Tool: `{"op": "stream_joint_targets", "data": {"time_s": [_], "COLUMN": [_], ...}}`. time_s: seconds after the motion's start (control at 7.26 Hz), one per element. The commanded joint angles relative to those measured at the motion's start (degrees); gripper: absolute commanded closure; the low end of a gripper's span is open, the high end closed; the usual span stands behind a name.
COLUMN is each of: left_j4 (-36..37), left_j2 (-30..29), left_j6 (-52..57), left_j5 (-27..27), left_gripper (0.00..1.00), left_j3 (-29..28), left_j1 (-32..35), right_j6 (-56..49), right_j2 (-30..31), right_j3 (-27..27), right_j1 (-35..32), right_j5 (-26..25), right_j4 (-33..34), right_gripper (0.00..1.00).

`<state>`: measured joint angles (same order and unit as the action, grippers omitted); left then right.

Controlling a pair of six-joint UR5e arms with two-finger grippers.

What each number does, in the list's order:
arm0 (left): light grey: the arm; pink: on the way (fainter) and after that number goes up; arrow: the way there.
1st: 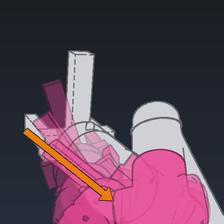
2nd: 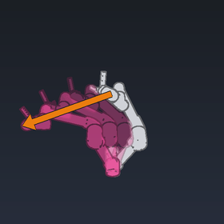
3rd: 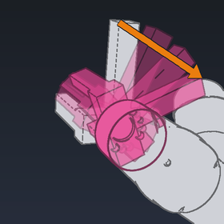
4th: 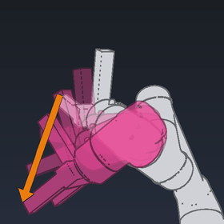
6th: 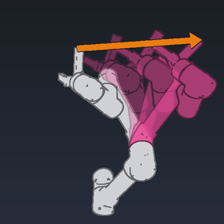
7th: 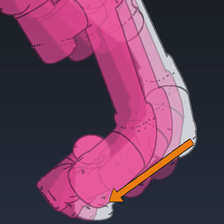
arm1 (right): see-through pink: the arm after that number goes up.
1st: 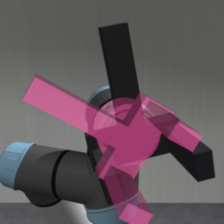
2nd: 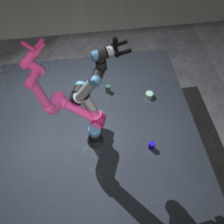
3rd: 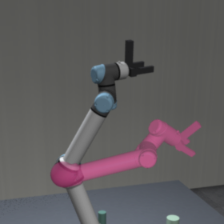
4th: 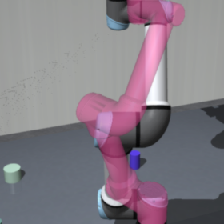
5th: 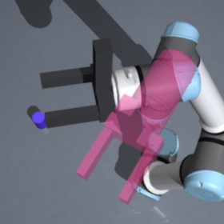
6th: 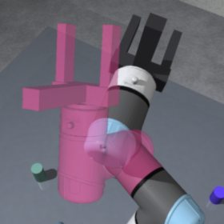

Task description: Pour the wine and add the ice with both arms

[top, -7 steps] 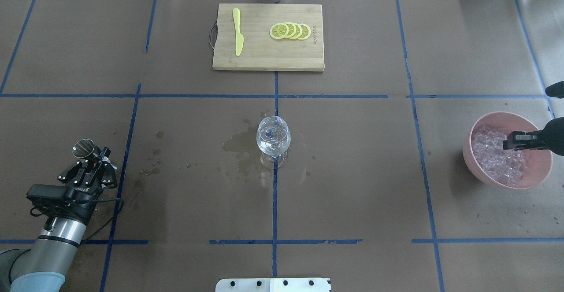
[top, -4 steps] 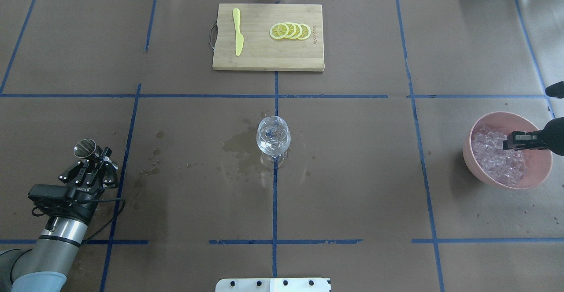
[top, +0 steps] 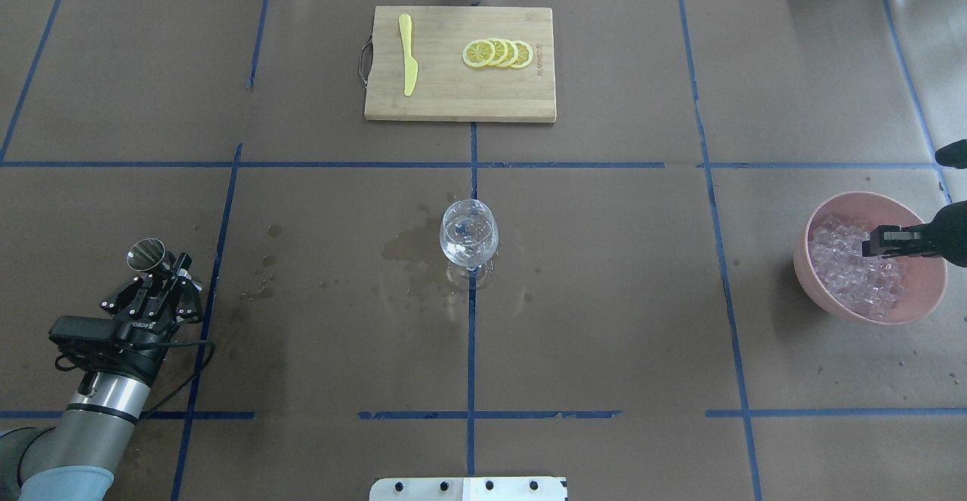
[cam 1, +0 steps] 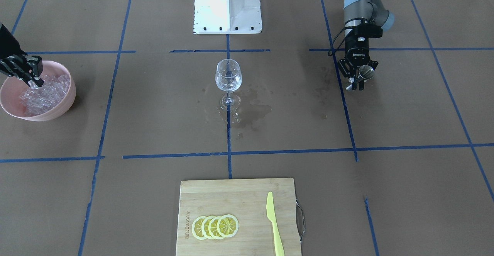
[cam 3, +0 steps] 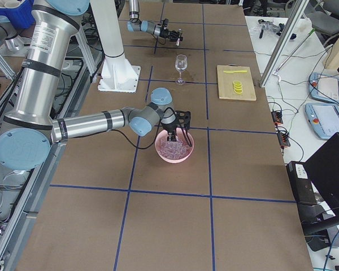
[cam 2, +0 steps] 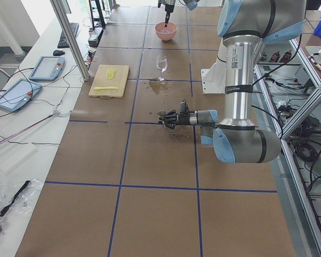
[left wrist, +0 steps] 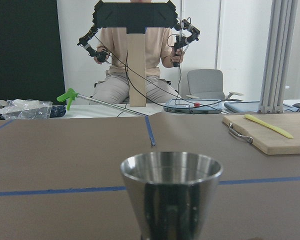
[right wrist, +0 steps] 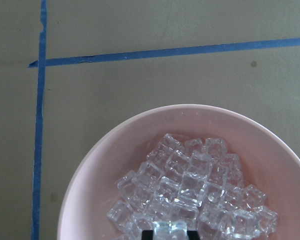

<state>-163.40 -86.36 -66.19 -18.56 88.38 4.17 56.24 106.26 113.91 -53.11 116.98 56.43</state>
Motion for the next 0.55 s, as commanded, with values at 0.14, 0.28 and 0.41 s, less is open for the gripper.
{"op": "stream_joint_targets", "data": {"time_s": [0.14,0.28,0.41], "left_j4": [0.1,0.1,0.1], "left_j2": [-0.03,-0.03,0.05], "left_j6": [0.01,0.09,0.09], "left_j5": [-0.16,-0.24,-0.33], "left_gripper": [0.84,0.82,0.79], "left_j3": [-0.05,-0.05,-0.05], "left_j1": [-0.04,-0.04,-0.04], "right_j6": [-0.08,-0.08,0.01], "right_j2": [0.0,0.0,0.0], "right_j3": [-0.1,-0.1,-0.01], "right_j1": [0.03,0.03,0.03], "right_j5": [0.0,0.0,0.0], "right_j4": [0.0,0.0,0.0], "right_gripper": [1.0,1.0,1.0]}}
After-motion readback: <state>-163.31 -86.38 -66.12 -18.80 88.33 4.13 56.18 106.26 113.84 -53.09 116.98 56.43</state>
